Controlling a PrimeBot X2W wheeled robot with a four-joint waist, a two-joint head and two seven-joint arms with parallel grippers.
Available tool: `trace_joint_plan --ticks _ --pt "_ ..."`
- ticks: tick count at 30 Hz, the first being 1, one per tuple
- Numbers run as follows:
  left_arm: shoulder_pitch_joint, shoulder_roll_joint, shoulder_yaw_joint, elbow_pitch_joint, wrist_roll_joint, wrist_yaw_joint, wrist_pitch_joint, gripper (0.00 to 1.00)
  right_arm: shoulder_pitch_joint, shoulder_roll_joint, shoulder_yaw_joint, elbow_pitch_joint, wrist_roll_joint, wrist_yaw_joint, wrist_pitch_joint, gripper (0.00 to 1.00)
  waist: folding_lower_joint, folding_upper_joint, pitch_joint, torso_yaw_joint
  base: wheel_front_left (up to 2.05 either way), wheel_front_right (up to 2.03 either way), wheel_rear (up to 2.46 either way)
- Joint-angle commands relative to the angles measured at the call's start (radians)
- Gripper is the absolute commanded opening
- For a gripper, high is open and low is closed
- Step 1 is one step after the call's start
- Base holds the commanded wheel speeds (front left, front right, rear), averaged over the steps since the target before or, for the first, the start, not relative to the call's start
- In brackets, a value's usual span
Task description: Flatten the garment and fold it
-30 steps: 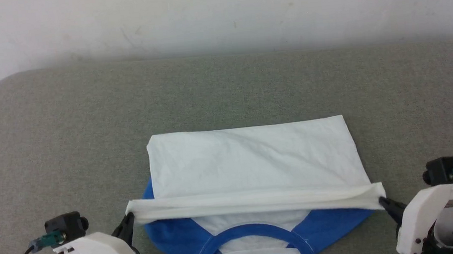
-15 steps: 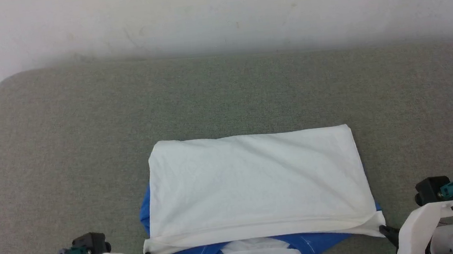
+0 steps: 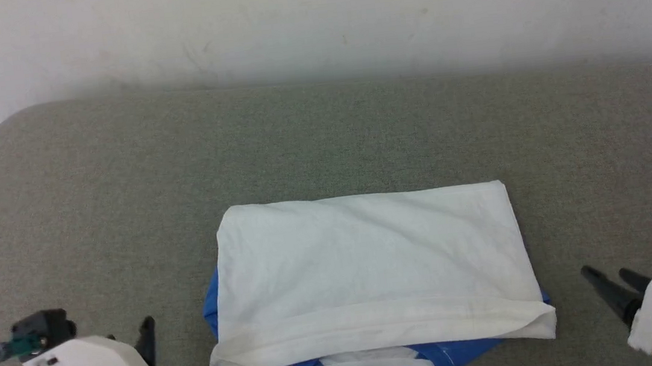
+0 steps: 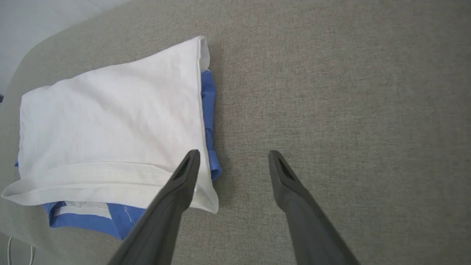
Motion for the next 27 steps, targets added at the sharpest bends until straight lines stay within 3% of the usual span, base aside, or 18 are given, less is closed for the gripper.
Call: trace_joint_plan --ticks 1,3,7,11,19,27 --pt "-0.004 0.018 0.038 -0.041 0.029 0.010 -0.058 1.00 -0.036 0.005 -0.038 -0.038 0.010 -0.001 0.021 1.00 0.0000 -0.0002 0.003 0.003 0.00 0.00 0.00" --pt "-0.015 0.024 0.054 -0.062 0.049 0.006 -0.103 1.00 -0.048 0.000 -0.053 -0.053 0.001 -0.001 0.031 1.00 0.0000 -0.0002 0.005 0.005 0.00 0.00 0.00" --pt "-0.063 0.028 0.092 -0.125 0.149 -0.057 -0.343 1.00 -0.105 -0.044 -0.021 -0.065 -0.035 -0.001 0.068 1.00 0.0000 -0.0002 0.023 0.004 0.00 0.00 0.00" --pt "-0.092 0.003 0.091 -0.122 0.238 -0.104 -0.534 1.00 -0.167 -0.095 0.062 0.022 -0.029 -0.001 0.086 1.00 0.0000 -0.0002 0.055 0.008 0.00 0.00 0.00" --pt "-0.166 -0.121 0.119 -0.144 0.432 -0.197 -0.578 1.00 -0.250 -0.173 0.237 0.191 0.086 -0.001 0.136 1.00 0.0000 -0.0002 0.124 0.039 0.00 0.00 0.00" --pt "-0.156 -0.240 0.196 -0.085 0.502 -0.298 -0.579 1.00 -0.294 -0.184 0.354 0.300 0.181 -0.001 0.103 1.00 0.0000 -0.0002 0.156 0.057 0.00 0.00 0.00"
